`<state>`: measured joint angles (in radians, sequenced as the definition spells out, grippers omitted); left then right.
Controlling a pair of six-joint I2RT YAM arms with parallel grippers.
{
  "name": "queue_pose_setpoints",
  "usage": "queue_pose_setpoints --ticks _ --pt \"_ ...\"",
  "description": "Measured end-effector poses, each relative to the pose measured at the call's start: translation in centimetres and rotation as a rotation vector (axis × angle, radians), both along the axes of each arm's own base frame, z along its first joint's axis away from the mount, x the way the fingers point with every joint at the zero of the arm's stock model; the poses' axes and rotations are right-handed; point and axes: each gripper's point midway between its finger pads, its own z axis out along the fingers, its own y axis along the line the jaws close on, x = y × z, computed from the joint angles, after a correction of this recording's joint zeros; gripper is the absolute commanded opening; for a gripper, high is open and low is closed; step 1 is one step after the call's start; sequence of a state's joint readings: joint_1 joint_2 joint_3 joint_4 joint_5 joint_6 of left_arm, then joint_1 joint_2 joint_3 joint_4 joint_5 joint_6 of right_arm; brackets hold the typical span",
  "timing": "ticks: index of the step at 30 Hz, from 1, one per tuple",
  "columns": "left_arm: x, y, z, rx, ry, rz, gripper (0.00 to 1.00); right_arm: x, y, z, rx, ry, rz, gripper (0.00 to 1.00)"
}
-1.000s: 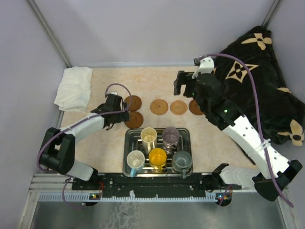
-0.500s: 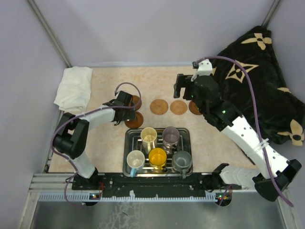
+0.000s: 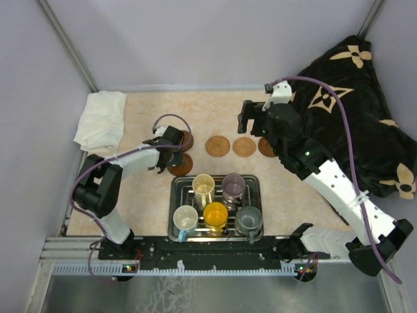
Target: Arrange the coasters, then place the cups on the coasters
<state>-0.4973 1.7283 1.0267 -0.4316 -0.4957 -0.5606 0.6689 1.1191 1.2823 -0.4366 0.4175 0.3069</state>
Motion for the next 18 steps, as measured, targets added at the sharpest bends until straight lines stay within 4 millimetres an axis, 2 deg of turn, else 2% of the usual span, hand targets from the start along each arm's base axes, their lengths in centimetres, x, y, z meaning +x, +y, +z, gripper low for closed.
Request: queue_pose_setpoints --ticks 4,8,13,18 --pt "-0.9 1.3 0.2 0.027 0.007 0.037 1.0 0.0 0.0 0.0 0.005 0.0 -0.001 0.89" --pt "-1.6 3.5 0.3 0.041 0.03 0.098 1.0 0.0 0.0 0.0 0.009 0.001 -0.002 0.89" --pt "-1.4 6.5 0.3 0.032 0.049 0.182 1.0 0.0 0.0 -0.1 0.009 0.003 -0.003 0.89" --pt "-0.8 8.0 0.2 0.009 0.068 0.209 1.0 0.0 0.0 -0.6 0.0 0.013 -0.003 0.89"
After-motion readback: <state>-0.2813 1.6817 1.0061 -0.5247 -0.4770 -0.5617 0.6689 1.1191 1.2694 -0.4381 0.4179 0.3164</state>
